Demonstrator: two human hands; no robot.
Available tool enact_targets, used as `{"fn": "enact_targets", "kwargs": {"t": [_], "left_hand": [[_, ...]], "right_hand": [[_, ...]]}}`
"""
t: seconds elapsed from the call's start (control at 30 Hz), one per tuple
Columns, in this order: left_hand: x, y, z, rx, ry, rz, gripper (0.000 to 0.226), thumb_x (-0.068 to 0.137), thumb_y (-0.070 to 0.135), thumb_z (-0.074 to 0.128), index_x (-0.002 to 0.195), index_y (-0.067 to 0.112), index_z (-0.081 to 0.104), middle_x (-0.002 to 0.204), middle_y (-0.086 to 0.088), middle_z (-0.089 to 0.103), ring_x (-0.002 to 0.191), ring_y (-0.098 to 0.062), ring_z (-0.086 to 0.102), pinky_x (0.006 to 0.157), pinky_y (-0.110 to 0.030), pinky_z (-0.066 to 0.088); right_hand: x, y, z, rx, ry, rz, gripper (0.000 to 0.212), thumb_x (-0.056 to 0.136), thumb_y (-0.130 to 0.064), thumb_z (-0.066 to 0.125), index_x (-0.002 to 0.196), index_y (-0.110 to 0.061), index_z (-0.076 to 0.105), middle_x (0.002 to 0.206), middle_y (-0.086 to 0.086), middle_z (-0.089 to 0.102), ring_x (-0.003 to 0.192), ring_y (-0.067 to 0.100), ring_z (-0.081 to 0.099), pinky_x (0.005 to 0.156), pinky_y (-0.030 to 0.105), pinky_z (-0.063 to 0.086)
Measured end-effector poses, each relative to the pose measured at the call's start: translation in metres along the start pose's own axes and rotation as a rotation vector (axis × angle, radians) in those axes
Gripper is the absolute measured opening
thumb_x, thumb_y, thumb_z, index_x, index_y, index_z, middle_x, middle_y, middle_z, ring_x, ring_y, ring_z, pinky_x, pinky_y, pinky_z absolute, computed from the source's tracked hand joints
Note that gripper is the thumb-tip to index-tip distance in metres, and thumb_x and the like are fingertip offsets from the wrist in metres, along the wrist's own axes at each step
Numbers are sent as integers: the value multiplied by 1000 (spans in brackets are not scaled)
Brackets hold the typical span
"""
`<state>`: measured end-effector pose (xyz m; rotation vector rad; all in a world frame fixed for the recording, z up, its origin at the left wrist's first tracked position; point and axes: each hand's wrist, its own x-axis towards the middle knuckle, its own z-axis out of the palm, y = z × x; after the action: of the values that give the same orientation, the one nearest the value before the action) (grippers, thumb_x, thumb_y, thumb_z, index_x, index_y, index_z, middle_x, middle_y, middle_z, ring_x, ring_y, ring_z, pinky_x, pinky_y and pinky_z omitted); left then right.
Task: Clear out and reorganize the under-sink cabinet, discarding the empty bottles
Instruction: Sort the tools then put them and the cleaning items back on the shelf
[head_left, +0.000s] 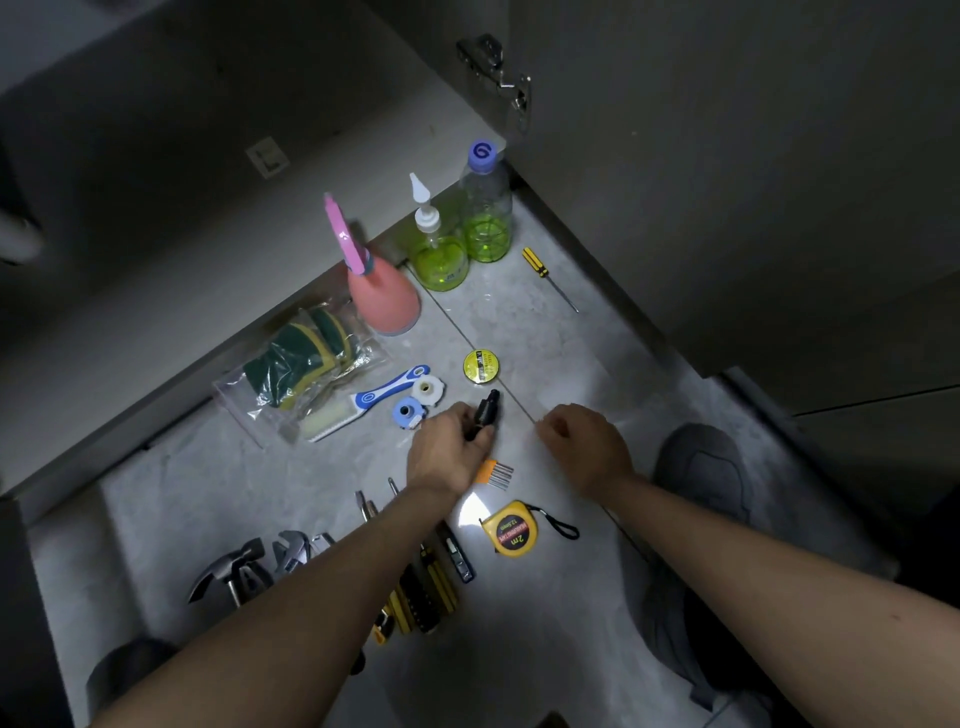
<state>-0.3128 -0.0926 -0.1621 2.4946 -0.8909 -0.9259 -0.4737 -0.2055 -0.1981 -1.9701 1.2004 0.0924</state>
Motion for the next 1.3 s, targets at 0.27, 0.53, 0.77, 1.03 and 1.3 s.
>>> {"fn": "enact_targets", "kwargs": {"t": [0.27, 0.53, 0.77, 1.03, 1.3], "left_hand": [[-10, 23, 30, -100, -177, -95, 23, 90, 38, 51, 82, 26, 69, 84, 5, 70, 83, -21, 65, 71, -29, 51], [-22, -38, -15, 92, 25, -74, 25, 93, 47, 47, 90, 29, 64, 88, 5, 69, 84, -23, 64, 70, -32, 51], [-7, -40, -42, 149, 137, 7, 12, 92, 38, 53, 94, 28, 61, 98, 5, 64, 88, -22, 62, 68, -31, 45], [17, -27, -41, 172, 159, 35, 21, 89, 28, 57, 107, 20, 62, 112, 1, 56, 105, -25, 57, 71, -33, 44], [2, -35, -37, 84, 211, 41, 18, 90, 25, 56, 108, 24, 60, 113, 5, 54, 105, -21, 54, 76, -36, 49]], "right_hand": [[22, 6, -19, -54, -76, 84, 38, 80, -60, 66, 82, -22, 60, 81, -5, 67, 75, 20, 63, 63, 32, 46], [34, -19, -7, -197, 58, -210, 14, 87, -27, 64, 96, -16, 66, 93, 4, 61, 85, 27, 60, 66, 36, 49], [84, -48, -18, -197, 160, -180, 14, 95, -27, 60, 100, -14, 62, 99, 8, 59, 90, 30, 60, 66, 31, 37], [108, -61, -21, -332, 227, -533, 42, 84, -33, 67, 122, -15, 62, 115, 6, 59, 109, 28, 53, 81, 42, 50], [90, -71, -1, -738, 17, -821, 39, 73, -33, 66, 107, -15, 64, 101, 7, 60, 97, 31, 56, 81, 40, 44]]}}
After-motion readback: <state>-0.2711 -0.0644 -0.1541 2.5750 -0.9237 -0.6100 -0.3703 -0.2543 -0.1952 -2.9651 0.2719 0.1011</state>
